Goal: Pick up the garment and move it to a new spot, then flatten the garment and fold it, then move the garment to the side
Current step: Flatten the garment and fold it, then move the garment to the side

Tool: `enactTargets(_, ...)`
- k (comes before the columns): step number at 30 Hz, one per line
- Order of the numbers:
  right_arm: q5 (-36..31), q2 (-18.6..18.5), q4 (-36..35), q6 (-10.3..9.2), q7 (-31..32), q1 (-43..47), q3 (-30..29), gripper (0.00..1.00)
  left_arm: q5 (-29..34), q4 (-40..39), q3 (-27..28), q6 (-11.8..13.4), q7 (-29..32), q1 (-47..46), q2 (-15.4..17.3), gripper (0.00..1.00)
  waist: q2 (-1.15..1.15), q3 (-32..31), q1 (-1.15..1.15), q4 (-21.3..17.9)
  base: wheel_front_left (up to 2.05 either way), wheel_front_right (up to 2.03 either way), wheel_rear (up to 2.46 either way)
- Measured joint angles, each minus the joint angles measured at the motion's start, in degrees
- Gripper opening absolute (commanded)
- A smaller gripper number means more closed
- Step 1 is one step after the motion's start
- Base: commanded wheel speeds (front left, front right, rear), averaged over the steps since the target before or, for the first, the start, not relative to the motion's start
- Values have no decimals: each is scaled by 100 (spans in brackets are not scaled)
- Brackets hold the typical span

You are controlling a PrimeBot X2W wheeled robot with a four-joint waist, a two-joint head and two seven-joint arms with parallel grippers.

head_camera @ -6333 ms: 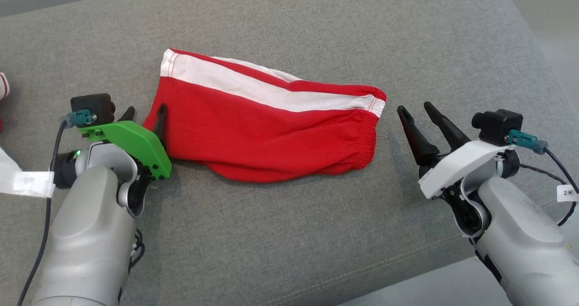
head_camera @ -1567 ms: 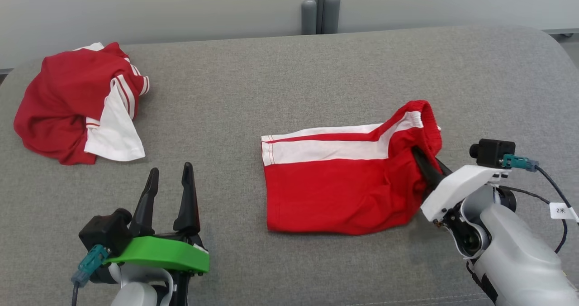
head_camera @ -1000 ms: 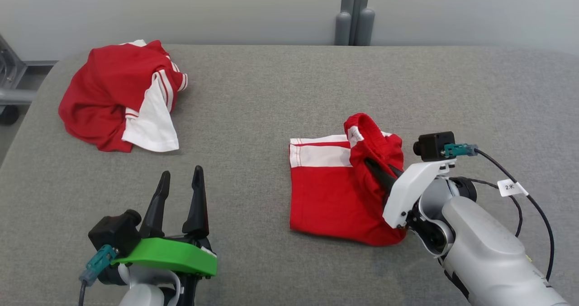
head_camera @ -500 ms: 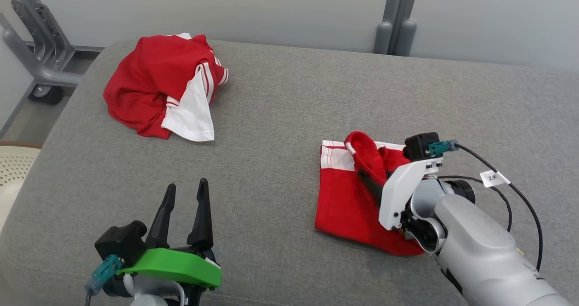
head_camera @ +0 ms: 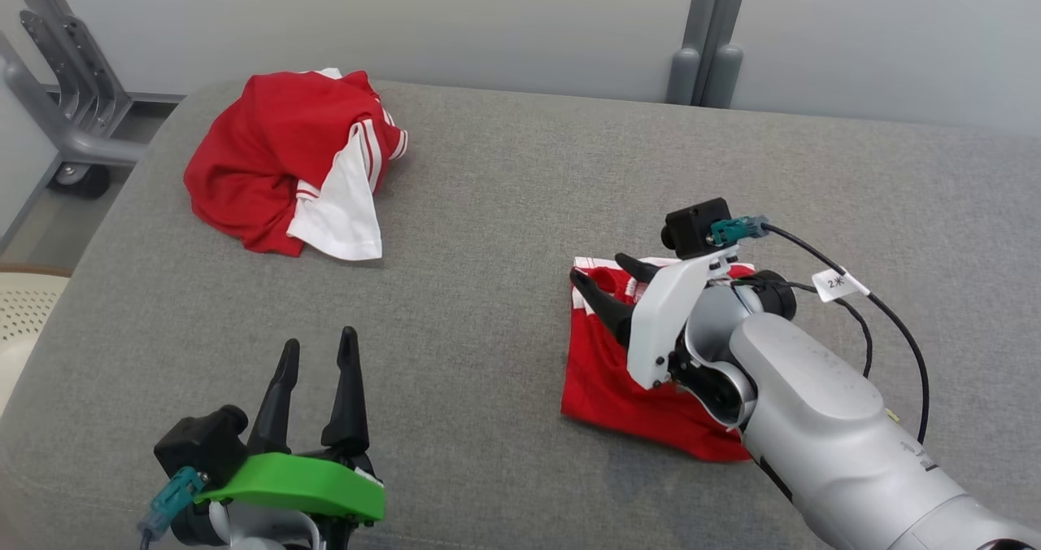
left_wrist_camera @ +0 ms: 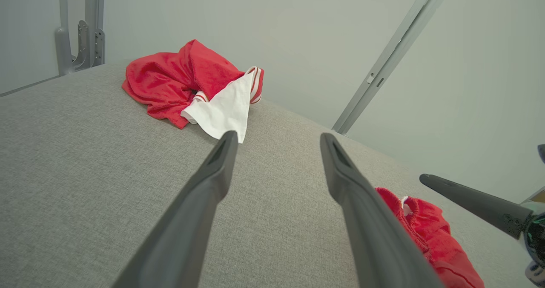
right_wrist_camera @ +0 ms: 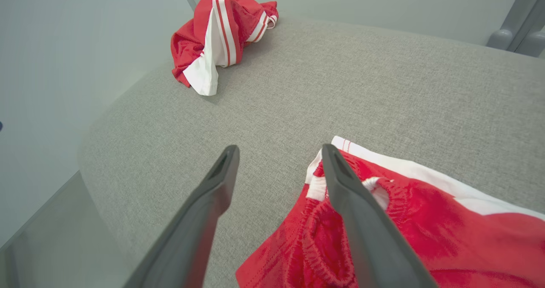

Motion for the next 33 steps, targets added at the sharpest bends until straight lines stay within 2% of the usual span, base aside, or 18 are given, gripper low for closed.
enactTargets(4, -19, 40, -310, 21, -322, -144, -89, 100, 0, -23, 16, 0, -5, 84, 0, 100, 0, -56, 0, -128, 0, 0, 0)
enactTargets(7, -33, -27, -394, -38, -570, -243, -315, 100, 1, -51, 37, 0, -5, 89, -1, 100, 0, -85, 0, -220, 0, 0, 0)
enactTargets(14, 159, -800, -259, -420, -960, -25, -1111, 100, 38, -215, -16, 0, -5, 102, -1, 100, 0, -70, 0, -396, 0, 0, 0)
enactTargets(16, 303, -893, -158, -469, -1016, 224, -1293, 100, 41, -232, -18, 1, -5, 116, -1, 100, 0, -34, 0, -419, 0, 0, 0)
enactTargets(24, 985, -649, 59, -332, -1117, 1016, -1600, 100, 94, -337, -125, 20, 58, 152, -1, 100, 0, 180, 0, -459, 0, 0, 0)
enactTargets(28, 1145, -552, 113, -208, -1124, 1099, -1603, 100, 153, -387, -170, 20, 91, 148, -1, 100, 0, 315, 0, -416, 0, 0, 0)
enactTargets(33, 1200, -492, 198, -155, -1122, 1099, -1612, 100, 157, -401, -190, 21, 113, 137, -1, 100, 0, 474, 0, -302, 0, 0, 0)
